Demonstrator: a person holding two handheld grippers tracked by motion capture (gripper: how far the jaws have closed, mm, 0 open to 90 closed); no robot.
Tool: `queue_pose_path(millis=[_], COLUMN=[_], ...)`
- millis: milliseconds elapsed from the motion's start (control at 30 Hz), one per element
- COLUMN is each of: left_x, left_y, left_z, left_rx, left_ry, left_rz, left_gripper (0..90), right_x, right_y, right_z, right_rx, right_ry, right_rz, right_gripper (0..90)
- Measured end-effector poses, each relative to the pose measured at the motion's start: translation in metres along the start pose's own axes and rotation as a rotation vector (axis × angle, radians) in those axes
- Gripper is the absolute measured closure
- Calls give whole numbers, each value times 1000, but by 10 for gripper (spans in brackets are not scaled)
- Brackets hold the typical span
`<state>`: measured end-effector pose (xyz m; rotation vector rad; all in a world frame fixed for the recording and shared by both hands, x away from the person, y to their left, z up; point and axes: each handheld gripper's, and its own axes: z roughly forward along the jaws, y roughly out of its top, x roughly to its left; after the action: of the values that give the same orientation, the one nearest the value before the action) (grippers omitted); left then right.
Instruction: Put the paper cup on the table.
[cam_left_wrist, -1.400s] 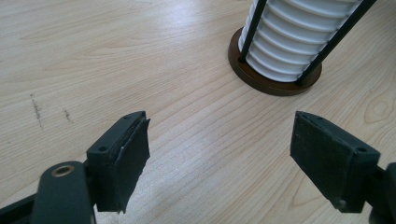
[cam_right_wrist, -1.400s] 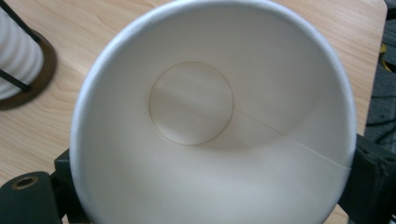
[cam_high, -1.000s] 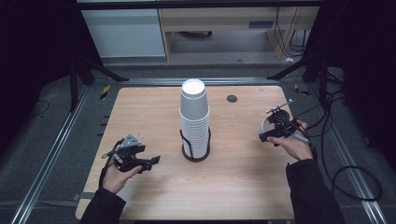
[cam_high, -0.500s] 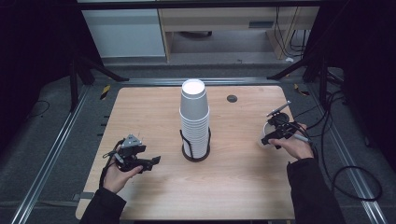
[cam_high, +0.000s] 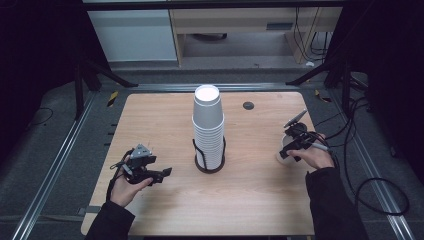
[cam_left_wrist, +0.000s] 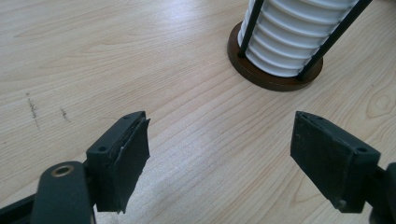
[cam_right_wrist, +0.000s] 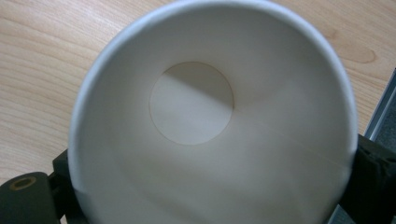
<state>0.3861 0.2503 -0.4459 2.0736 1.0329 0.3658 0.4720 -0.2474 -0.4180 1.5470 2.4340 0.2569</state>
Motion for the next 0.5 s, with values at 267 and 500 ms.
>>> queue_pose_path(millis=[267,500], left_x=[0,0], left_y=[0,0], left_z=[0,1], left_rx=[3,5], left_ry=[-2,-4], left_rz=[2,6], left_gripper=[189,187], right_x=[0,-1], right_y=[0,1], right_z=[5,7], right_rx=[45,59], right_ry=[12,18], right_rz=[-8,-23], right_gripper=[79,70])
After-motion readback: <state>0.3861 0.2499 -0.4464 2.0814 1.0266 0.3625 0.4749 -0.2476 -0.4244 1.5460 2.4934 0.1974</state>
